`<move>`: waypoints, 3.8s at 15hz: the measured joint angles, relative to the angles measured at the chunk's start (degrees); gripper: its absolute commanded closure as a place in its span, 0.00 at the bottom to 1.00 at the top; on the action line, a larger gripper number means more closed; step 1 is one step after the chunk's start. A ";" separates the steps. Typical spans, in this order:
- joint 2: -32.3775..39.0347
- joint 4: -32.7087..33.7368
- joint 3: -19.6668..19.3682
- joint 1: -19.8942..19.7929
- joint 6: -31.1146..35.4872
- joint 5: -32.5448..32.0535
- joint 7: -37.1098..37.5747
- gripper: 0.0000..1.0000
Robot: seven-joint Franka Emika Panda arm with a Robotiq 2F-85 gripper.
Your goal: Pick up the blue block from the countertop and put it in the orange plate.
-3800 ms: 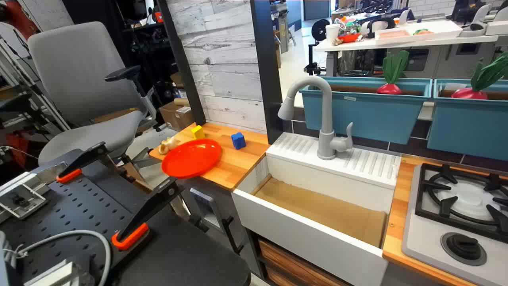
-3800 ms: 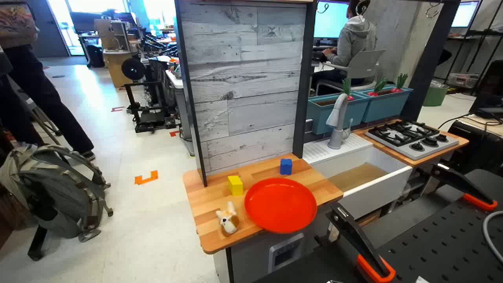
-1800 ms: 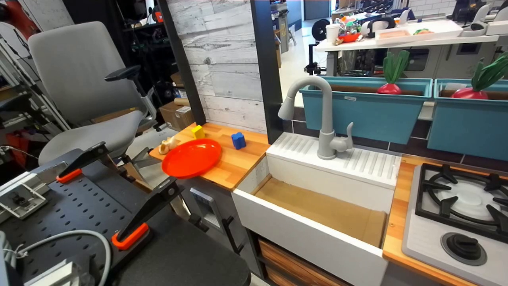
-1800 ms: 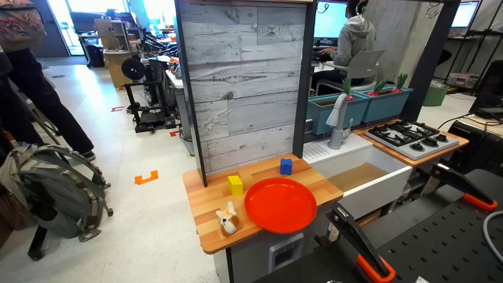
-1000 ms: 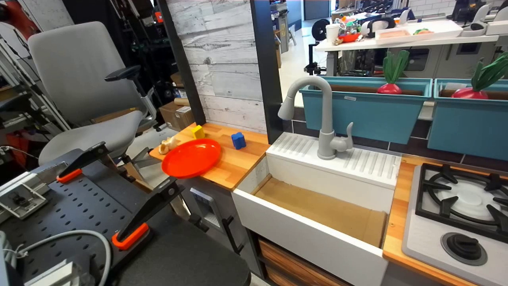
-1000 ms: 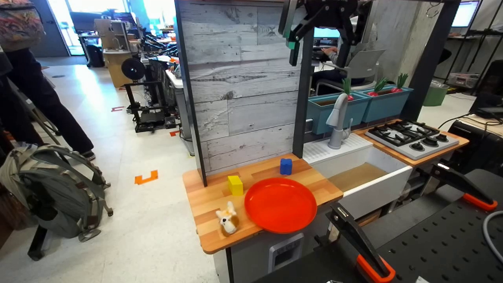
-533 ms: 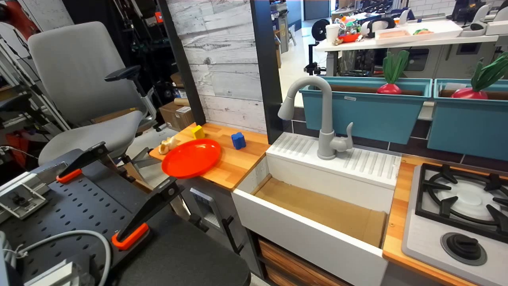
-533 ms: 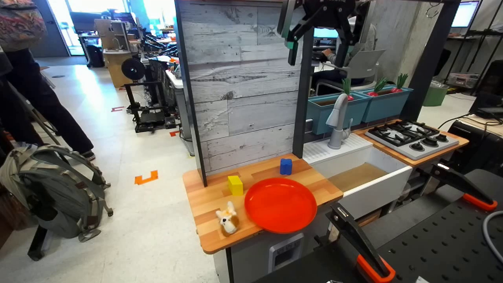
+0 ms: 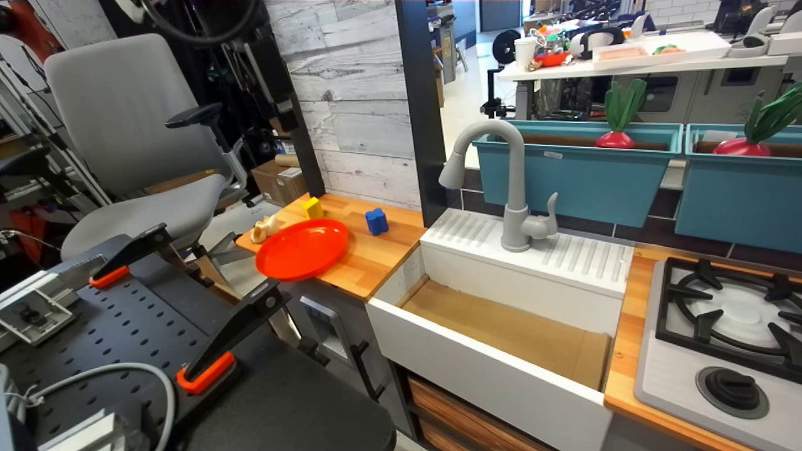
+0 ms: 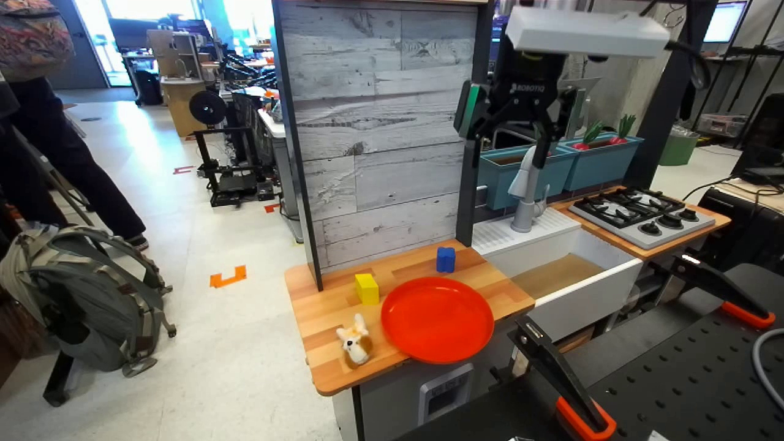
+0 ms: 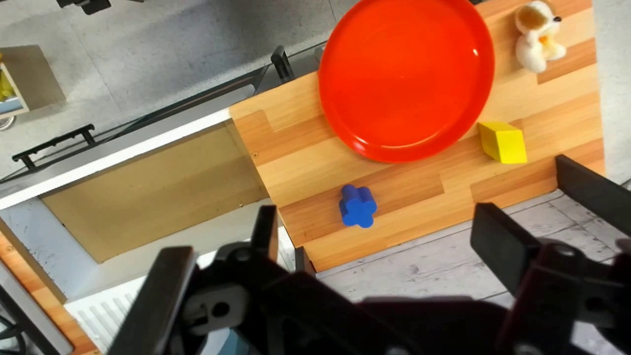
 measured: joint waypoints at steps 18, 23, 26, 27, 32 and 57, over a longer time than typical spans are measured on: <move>37.51 27.74 -6.95 5.53 9.37 7.05 2.45 0.00; 42.28 33.00 -6.94 6.49 9.36 8.17 2.58 0.28; 44.23 35.42 -6.95 6.51 9.36 8.38 2.58 0.51; 44.66 35.99 -6.95 6.51 9.36 8.39 2.58 0.58; 45.53 37.20 -6.98 6.52 9.37 8.41 2.57 0.84; 34.36 16.58 -6.67 15.18 13.94 7.40 -2.70 0.84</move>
